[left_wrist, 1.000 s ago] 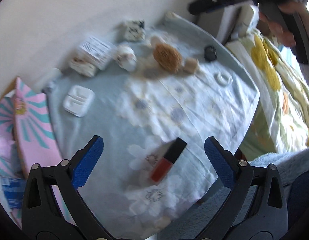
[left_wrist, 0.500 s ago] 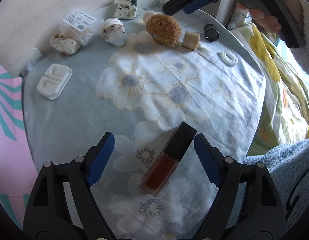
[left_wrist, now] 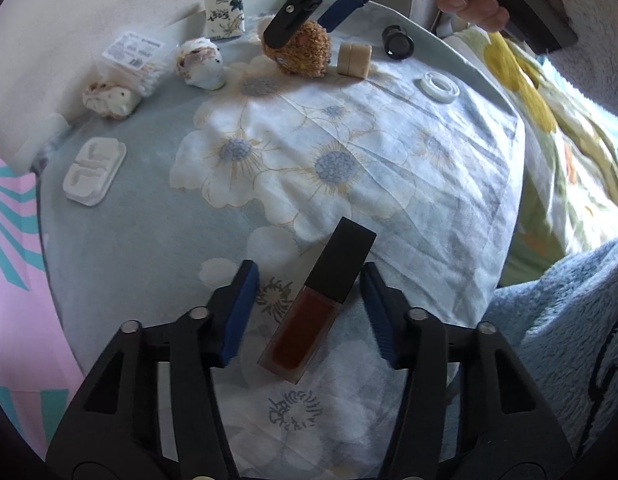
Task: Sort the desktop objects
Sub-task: 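Grasp red lipstick with left tool while right tool grasps brown teddy bear, then carry lipstick and teddy bear over the cardboard box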
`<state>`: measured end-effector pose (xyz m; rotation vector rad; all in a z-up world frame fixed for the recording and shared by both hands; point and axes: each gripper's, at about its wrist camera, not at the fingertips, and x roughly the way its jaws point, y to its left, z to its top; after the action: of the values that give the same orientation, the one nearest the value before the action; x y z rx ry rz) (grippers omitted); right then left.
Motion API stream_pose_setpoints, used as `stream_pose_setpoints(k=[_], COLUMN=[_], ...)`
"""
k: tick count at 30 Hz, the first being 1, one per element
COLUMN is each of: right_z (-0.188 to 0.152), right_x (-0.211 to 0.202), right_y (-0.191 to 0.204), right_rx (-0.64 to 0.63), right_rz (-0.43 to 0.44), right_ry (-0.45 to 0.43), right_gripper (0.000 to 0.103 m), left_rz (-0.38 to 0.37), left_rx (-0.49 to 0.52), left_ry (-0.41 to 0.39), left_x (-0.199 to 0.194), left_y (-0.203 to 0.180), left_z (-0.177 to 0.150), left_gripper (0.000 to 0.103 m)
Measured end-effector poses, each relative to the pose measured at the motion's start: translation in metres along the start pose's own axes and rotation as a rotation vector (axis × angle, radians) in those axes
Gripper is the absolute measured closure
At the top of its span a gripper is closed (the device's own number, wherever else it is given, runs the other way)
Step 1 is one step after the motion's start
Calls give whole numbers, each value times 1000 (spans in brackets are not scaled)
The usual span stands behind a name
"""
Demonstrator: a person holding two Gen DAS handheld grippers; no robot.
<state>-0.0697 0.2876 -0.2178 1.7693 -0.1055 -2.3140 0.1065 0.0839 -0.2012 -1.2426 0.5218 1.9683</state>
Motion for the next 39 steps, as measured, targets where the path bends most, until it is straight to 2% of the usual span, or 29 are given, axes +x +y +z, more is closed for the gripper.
stream_pose_setpoints(k=[1, 2, 3, 5, 8, 17, 24, 29, 32, 39], right_z=[0, 1, 2, 3, 2, -5, -2, 7, 16, 52], right_x=[0, 2, 4, 7, 7, -22, -58, -83, -93, -106], right_y=[0, 0, 0, -2, -6, -9, 4, 30, 52, 119], right_rx=[0, 0, 2, 8, 36, 79, 63, -16, -65, -214], right_rz=[4, 4, -3, -20, -7, 6, 29, 26, 43, 108], right_ry=[-1, 4, 15, 26, 16, -42, -90, -140, -166, -230], right_gripper=[37, 46, 48, 66, 73, 75, 75, 75, 75, 75], left_rz=[-4, -6, -9, -9, -11, -8, 1, 25, 65, 147], left_rx=[4, 5, 6, 9, 8, -108, -295, -414, -507, -665], left_ry=[-3, -5, -5, -5, -2, 6, -33, -68, -96, -134], left_x=[-1, -1, -1, -1, -1, -21, -59, -94, -122, -173], left_y=[0, -1, 0, -1, 0, 19, 55, 85, 108, 146], left_z=[0, 0, 0, 1, 1, 16, 39, 50, 53, 34], left_gripper=[64, 72, 75, 79, 84, 85, 85, 85, 85, 85])
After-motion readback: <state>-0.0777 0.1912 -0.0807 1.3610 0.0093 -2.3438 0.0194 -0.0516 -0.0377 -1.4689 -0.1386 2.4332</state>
